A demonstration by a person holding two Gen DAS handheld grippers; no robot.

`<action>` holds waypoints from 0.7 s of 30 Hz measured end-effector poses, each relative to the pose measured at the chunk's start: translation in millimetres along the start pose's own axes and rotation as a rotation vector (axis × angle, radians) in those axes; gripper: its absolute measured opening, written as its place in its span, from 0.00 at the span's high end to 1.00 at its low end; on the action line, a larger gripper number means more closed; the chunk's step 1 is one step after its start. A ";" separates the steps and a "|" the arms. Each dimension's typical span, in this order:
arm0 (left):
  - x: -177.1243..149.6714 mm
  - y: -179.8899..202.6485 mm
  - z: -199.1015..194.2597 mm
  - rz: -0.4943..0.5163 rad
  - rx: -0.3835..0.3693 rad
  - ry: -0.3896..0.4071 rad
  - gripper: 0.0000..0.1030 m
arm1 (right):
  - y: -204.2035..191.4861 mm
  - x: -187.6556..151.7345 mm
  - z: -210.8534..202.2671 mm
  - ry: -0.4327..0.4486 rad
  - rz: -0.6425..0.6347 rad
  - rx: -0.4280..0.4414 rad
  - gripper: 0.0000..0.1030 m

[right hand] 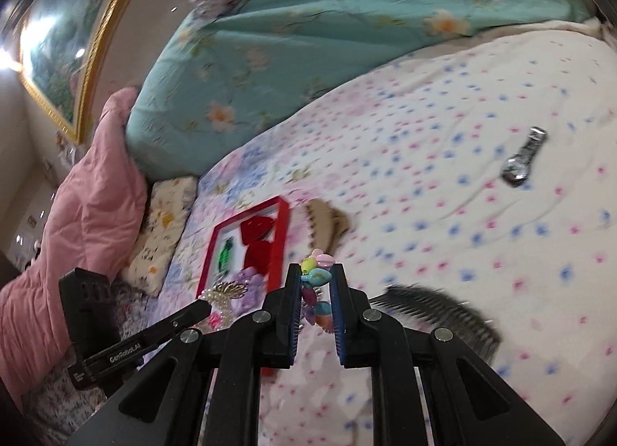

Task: Organize jewelry
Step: 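Carry both bracelets into the red tray and open both tools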

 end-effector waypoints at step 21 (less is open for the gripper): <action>-19.7 -70.0 -58.4 -0.147 0.080 0.095 0.89 | -68.3 -45.8 52.5 -0.132 -0.102 0.081 0.86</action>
Point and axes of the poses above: each gripper's, at about its wrist camera, not at the fingertips, and z roughly the way its jaws point, y to its right, x to its top, the point moved 5 cm from there along z, roughly the way its jaws point
